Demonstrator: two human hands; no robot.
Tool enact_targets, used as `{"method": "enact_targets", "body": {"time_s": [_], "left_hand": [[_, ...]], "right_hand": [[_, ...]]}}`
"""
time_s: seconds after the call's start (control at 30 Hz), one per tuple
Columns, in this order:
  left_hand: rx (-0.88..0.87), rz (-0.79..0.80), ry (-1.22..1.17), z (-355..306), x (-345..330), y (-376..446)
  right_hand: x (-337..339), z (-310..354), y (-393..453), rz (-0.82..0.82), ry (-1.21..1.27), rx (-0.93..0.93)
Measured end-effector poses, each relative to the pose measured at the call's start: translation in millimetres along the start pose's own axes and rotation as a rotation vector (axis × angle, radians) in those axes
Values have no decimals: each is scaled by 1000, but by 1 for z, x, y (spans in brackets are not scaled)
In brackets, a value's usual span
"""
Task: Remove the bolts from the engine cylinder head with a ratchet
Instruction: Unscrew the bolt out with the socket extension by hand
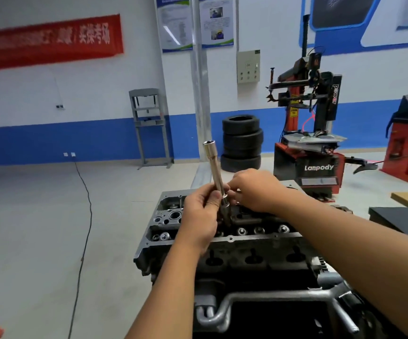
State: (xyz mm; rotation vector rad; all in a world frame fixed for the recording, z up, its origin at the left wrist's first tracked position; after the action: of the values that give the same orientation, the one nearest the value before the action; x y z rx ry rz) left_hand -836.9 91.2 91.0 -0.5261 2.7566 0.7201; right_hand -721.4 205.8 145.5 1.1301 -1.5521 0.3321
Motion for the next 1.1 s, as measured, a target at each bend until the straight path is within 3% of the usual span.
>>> {"method": "enact_targets", "body": {"time_s": [0.1,0.17,0.23,0.3,0.47,0.6,0.77,1.0,1.1], "left_hand": [[-13,7,-22,-2,-1,-2],[-12,-5,-28,-3,-1,-3],[-33,-16,10,-5,-5,-4],[-98,-29,59,-4,-8,-3],[-193,7,187,3,-11,-4],[-73,165,117,3,-9,-5],[-11,95,49,2,-6,-4],[-166,-11,143,8,-5,-2],[-194,87,272,2,-6,-1]], "right_hand": [[7,-3,-1,-121,-8,-43],[7,2,-10,-341,405,-199],[7,24,-30,-517,1036,-346],[3,50,-42,-500,1400,-325],[-1,64,-43,-543,1667,-387],[-2,59,-32,-547,1565,-374],[-5,60,-28,-450,1612,-361],[-5,70,-32,-638,1768,-439],[-6,71,-28,-746,1685,-469]]}}
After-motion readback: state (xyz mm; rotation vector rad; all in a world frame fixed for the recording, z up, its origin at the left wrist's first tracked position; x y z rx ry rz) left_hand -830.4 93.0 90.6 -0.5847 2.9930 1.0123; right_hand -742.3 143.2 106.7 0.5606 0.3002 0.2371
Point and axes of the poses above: each hand's wrist, its own y-axis towards the middle knuckle, its own x-axis out of the back of the hand, z = x × y, the point moved 1 cm from there along y, towards the middle knuckle, and after that the axes turned 15 degrees about -y, right-handed, at the moved point
